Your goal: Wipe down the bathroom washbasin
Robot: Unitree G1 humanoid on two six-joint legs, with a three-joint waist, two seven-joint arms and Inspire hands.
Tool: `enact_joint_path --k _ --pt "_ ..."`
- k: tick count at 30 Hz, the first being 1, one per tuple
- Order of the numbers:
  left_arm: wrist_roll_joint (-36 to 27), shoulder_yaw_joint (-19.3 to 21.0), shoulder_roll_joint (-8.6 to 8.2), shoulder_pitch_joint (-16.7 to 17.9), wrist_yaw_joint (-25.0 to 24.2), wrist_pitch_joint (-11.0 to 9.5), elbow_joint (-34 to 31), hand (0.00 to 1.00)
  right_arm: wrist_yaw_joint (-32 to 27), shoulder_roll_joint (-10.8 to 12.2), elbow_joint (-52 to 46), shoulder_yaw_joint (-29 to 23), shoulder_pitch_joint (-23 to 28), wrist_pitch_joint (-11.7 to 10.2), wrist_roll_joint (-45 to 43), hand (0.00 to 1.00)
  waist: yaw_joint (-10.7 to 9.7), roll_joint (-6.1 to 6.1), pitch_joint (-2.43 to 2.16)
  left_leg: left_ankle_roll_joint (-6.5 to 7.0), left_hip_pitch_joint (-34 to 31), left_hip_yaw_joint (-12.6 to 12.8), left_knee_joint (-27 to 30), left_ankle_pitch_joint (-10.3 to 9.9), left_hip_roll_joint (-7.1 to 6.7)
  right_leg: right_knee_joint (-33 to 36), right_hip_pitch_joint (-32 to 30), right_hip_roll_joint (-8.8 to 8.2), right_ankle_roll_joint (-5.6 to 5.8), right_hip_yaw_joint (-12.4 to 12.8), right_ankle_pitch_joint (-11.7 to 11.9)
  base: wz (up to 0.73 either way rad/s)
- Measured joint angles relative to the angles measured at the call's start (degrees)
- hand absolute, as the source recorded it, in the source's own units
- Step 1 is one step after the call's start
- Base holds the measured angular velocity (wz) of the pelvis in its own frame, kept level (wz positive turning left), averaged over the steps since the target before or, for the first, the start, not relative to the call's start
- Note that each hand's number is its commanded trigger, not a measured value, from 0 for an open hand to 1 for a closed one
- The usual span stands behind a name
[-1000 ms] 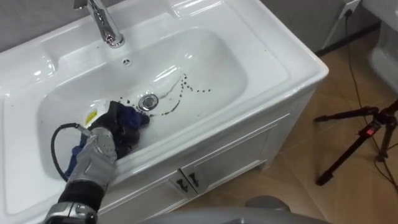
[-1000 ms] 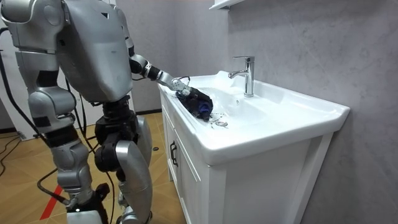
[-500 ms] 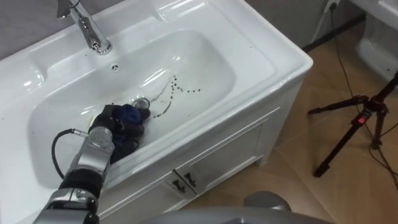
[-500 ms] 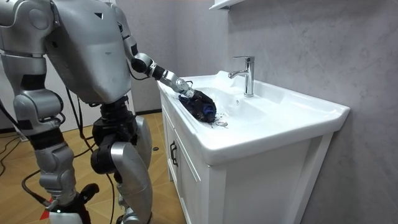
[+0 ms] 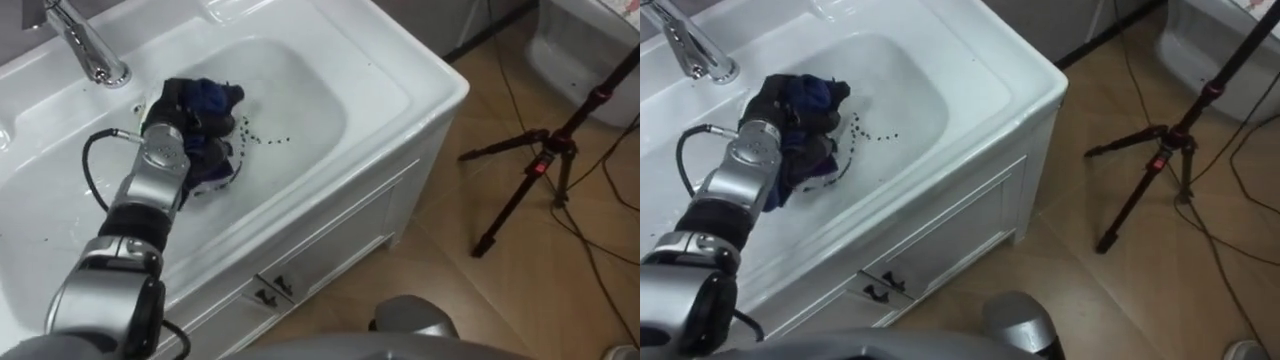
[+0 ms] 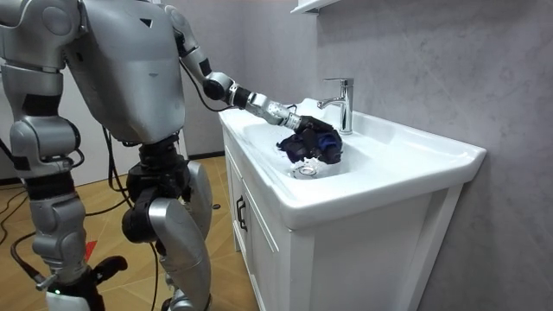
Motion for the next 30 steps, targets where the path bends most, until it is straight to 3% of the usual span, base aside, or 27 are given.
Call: enact_joint_path --k 2,6,12,14,21,25,27,30 --pt "0.0 -0.01 0.82 -1.69 0.27 -0.04 0.12 1.0 -0.09 -0.03 -0.15 0.2 -0.26 -0.37 0.18 0.0 -0.09 -0.15 -0.02 0.0 -1.25 0.14 0.75 0.0 0.01 0.34 -1.53 0.13 -0.13 0.73 0.43 -0.27" --pt "-0.62 -0.89 0.87 -4.56 2.2 -0.69 1.56 1.0 -0.71 -0.03 -0.12 1.23 -0.21 -1.29 0.45 0.0 -1.14 -0.29 0.07 0.0 -2.09 0.35 0.94 0.0 0.11 0.43 -2.3 0.36 -0.21 1.09 0.63 -0.05" --pt "-0.63 -3.3 0.82 -8.25 4.7 -1.35 3.64 1.0 -2.34 -0.09 -0.13 2.34 -0.26 -1.82 3.35 0.0 -2.16 0.08 0.25 0.0 -2.31 2.53 0.71 0.0 0.65 -0.58 -2.91 1.27 -0.21 2.71 1.71 -0.16" --pt "-0.89 -3.47 0.83 -9.22 5.23 -1.8 3.62 1.0 -2.75 -0.08 -0.13 2.83 -0.19 -1.89 5.31 0.0 -2.3 0.09 0.27 -0.01 -2.16 4.34 0.46 0.0 0.9 -0.58 -3.36 1.58 -0.32 3.32 2.06 -0.23" --pt "-1.6 -5.07 1.1 -9.67 6.34 -2.17 3.57 1.0 -4.44 -0.12 -0.27 2.79 -0.17 -2.49 6.78 0.0 -4.75 -0.15 0.44 -0.03 -1.93 5.15 0.49 0.0 1.13 -0.53 -3.57 2.39 -0.47 5.21 2.5 -0.13" --pt "-1.62 -5.65 1.1 -9.69 6.32 -2.66 3.66 1.0 -4.49 -0.04 -0.3 2.83 -0.2 -2.51 6.73 0.0 -5.15 -0.86 0.89 -0.03 -1.9 6.7 0.53 0.0 1.28 -0.64 -3.75 3.02 -0.32 6.79 2.78 -0.16" --pt "-1.65 -5.63 1.08 -9.7 6.28 -3.79 4.74 1.0 -4.5 0.08 -0.19 2.96 -0.22 -2.45 6.71 0.0 -5.25 -1.16 1.06 -0.03 -2.05 7.14 0.53 0.0 1.34 -0.72 -3.96 3.16 -0.25 7.11 3.0 -0.09" --pt "-1.75 -4.35 1.14 -9.98 6.32 -5.94 6.03 1.0 -4.73 0.26 -0.15 3.52 -0.21 -2.44 6.65 0.0 -5.17 -1.25 0.95 -0.07 -2.81 7.77 0.59 -0.03 1.31 -0.64 -4.98 3.27 -0.08 7.39 3.51 -0.08"
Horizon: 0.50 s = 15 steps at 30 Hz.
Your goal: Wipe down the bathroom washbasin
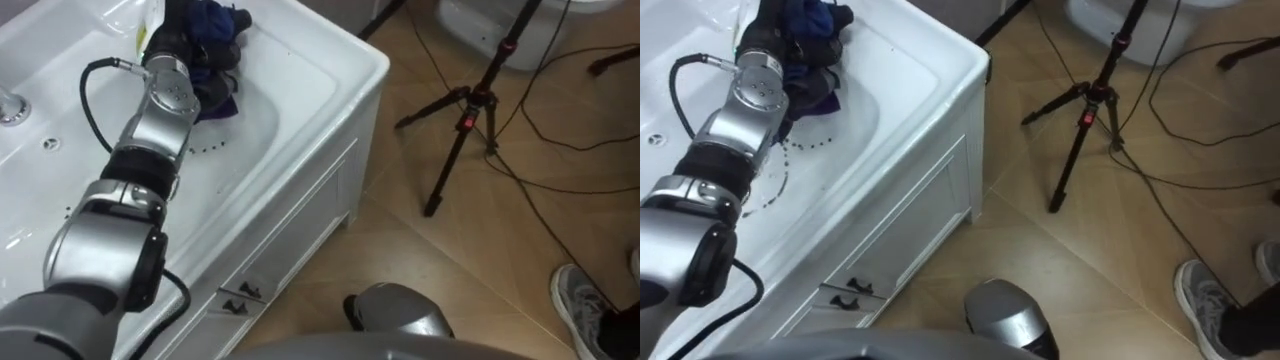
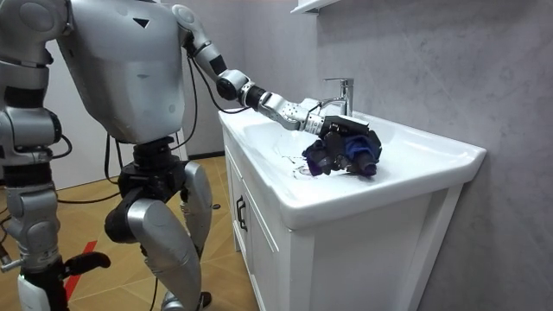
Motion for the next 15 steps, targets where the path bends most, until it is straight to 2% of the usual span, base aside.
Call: enact_joint_path --k 6,8,13,15 --pt "-0.12 0.27 0.02 -1.71 0.37 -2.85 5.1 1.0 -0.31 0.12 -0.65 2.59 -0.23 0.03 0.13 0.0 0.5 -0.55 -0.18 -0.01 -0.32 0.38 0.16 -0.02 -0.19 0.49 -0.65 -0.06 0.17 0.29 0.46 -0.03" --pt "-0.63 0.33 -0.06 -1.83 0.35 -4.3 6.88 1.0 -0.43 0.11 -0.65 3.26 -0.67 0.07 -0.01 0.0 0.49 -0.65 -0.17 -0.17 -0.37 0.14 0.18 -0.63 -0.1 1.31 -0.99 -0.02 0.12 -0.24 0.35 0.05" --pt "-5.78 0.63 -0.1 -1.71 0.33 -6.17 11.28 1.0 -1.61 -0.06 -0.41 4.21 -0.65 0.11 0.28 0.0 0.88 -0.48 -0.68 -0.18 -0.84 0.08 0.61 -0.86 -0.04 2.11 -1.48 -0.04 0.03 -0.29 0.38 0.0" --pt "-7.71 1.18 -0.12 -1.71 0.39 -6.45 13.01 1.0 -1.73 0.15 -0.43 4.47 -0.68 0.08 0.55 0.0 0.89 -0.37 -0.75 -0.15 -0.92 0.07 1.14 -0.99 0.03 2.3 -1.45 -0.05 0.03 -0.26 0.39 0.0"
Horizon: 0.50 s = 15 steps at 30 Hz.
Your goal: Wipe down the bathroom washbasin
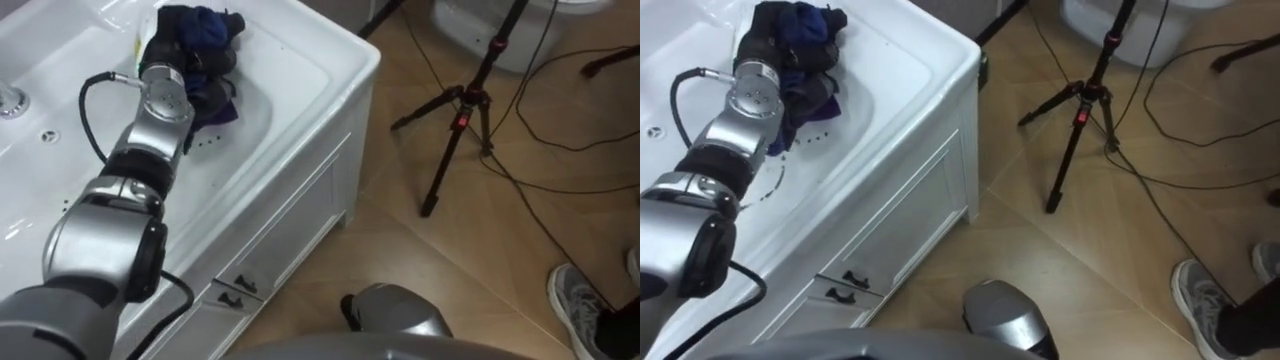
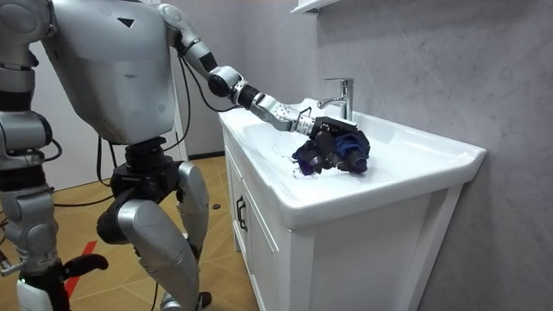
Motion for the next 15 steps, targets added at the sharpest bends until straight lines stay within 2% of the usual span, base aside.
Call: enact_joint_path --k 3,5,6,8,15 --pt "-1.02 -0.13 -0.18 0.55 -0.24 1.18 5.23 1.0 -0.55 0.07 0.07 -0.01 -1.15 0.05 0.37 0.0 0.2 0.06 -0.02 0.11 -0.05 -0.01 0.18 -0.05 -0.11 -0.02 0.05 -0.2 0.15 -0.03 0.12 0.0" --pt "-1.11 0.33 -1.85 3.17 0.44 2.71 7.77 1.0 -1.15 0.14 0.25 0.02 -2.05 -0.02 0.75 0.0 0.21 -0.14 0.1 0.28 -0.73 -0.43 0.68 -0.16 -0.07 -0.17 -0.21 -0.49 0.21 -0.54 0.29 0.11" --pt "-1.11 0.45 -1.9 3.37 0.72 2.74 7.94 1.0 -1.31 0.22 0.33 0.02 -2.19 -0.03 0.82 0.0 0.3 -0.11 0.09 0.38 -1.22 -0.9 1.1 -0.23 -0.03 -0.2 -0.28 -0.65 0.22 -0.87 0.28 0.31" --pt "-1.05 0.42 -1.54 3.37 0.87 2.8 8.89 1.0 -1.8 0.29 0.67 0.0 -2.68 -0.02 1.39 0.0 1.06 -0.61 0.35 0.51 -1.95 -2.0 1.46 -0.21 -0.17 -0.2 -0.4 -0.97 0.37 -1.36 0.29 0.28" --pt "-0.97 0.63 -0.27 3.35 1.59 2.48 9.25 1.0 -2.38 0.41 0.22 1.17 -4.01 -0.69 1.67 0.0 1.54 -0.83 0.26 0.66 -3.09 -2.36 2.05 -0.35 -0.09 -0.33 -1.11 -1.01 0.46 -1.62 0.36 0.02"
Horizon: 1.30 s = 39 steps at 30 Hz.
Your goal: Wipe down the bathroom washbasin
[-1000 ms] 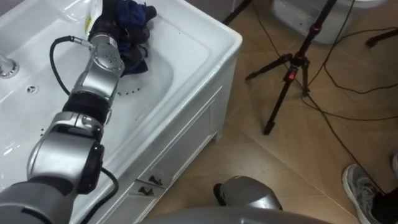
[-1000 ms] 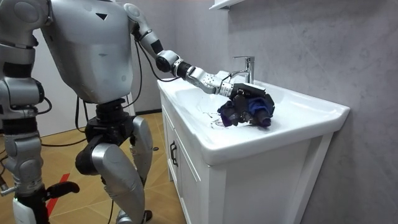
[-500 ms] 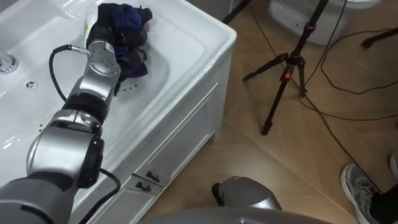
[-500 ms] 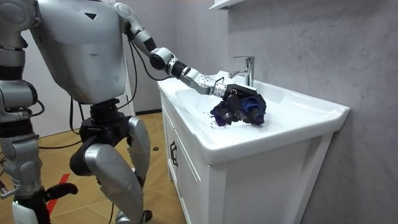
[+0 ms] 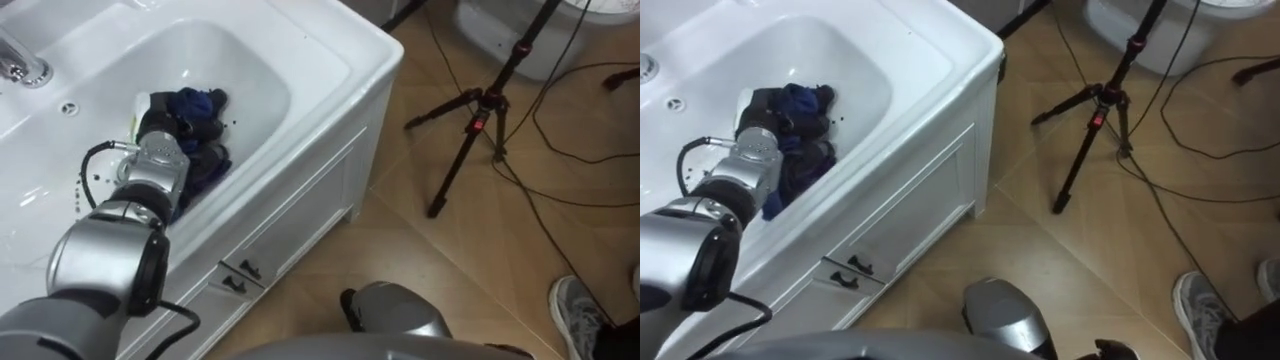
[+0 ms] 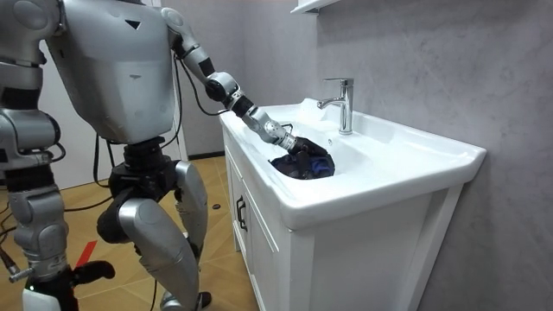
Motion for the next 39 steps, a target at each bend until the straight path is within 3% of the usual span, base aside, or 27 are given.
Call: enact_joint_path --k 9,12,18,19,23,27,31,34,39 --pt "3.56 1.19 1.03 -0.16 0.61 -0.63 -0.01 1.0 0.02 0.52 0.26 -0.02 0.26 -0.08 0.24 0.0 0.07 -0.41 0.2 0.04 -0.52 0.09 0.01 -0.21 -0.03 0.01 -0.52 -0.01 0.09 0.08 -0.07 0.0" --pt "7.89 1.59 1.35 -0.48 1.68 -0.65 -0.01 1.0 0.08 0.71 0.31 -0.02 -0.1 -0.67 0.2 0.0 0.03 -0.39 0.17 0.05 -1.19 0.05 0.12 -0.18 -0.04 0.05 -1.18 -0.04 0.08 0.03 -0.03 0.0" --pt "22.57 0.12 2.35 -0.54 2.72 -0.47 -0.03 1.0 0.82 0.66 1.16 -0.28 -0.63 -1.57 0.28 0.0 0.06 -0.17 0.05 0.11 -1.46 -0.07 0.19 -0.26 0.03 -0.29 -1.22 -0.12 0.06 -0.24 -0.01 0.02" --pt "26.0 -1.09 2.93 -0.55 2.72 -0.14 -0.03 1.0 0.85 0.54 1.9 -0.28 -0.92 -1.86 0.24 0.0 -0.19 0.35 -0.12 0.15 -2.16 -0.72 0.51 -0.35 0.13 -0.97 -1.2 -0.13 0.17 -0.54 0.12 0.12" --pt "33.69 -4.6 4.41 -0.57 2.92 1.79 0.43 1.0 1.44 -1.02 2.29 -0.35 -1.51 -1.82 0.25 0.0 -0.16 2.15 0.11 0.22 -2.86 -0.78 0.56 -0.36 0.37 -2.19 -1.12 -0.32 0.22 -1.15 0.99 0.03" --pt "38.14 -5.31 5.79 -0.32 2.92 3.57 0.59 1.0 2.02 -1.35 2.31 -1.51 -1.58 -1.85 0.26 0.0 0.22 2.68 0.3 0.22 -2.9 -0.74 0.63 -0.35 0.46 -2.34 -1.23 -0.23 0.16 -1.25 0.95 0.0" --pt "43.84 -6.53 6.92 -0.16 2.94 4.02 0.55 1.0 2.69 -3.04 2.08 -1.43 -1.54 -2.15 0.29 0.0 2.03 4.37 0.55 0.21 -3.06 -0.89 0.47 -0.35 0.55 -2.98 -1.16 -0.33 0.03 -1.75 0.98 0.01" --pt "46.29 -7.16 8.07 -0.15 3.03 4.06 0.52 1.0 2.7 -3.17 2.06 -1.44 -1.51 -2.51 0.29 0.0 2.47 4.64 0.51 0.04 -2.88 -1.99 0.5 -0.21 0.56 -2.95 -0.52 -0.74 -0.29 -3.09 0.63 0.17" --pt "47.73 -9.41 8.26 0.66 3.63 4.27 0.5 1.0 2.65 -3.28 1.98 -1.94 -2.53 -3.39 0.37 0.0 3.2 4.68 0.51 0.01 -2.46 -2.92 0.51 -0.09 0.47 -2.85 0.14 -1.03 -0.3 -3.94 0.25 0.13"
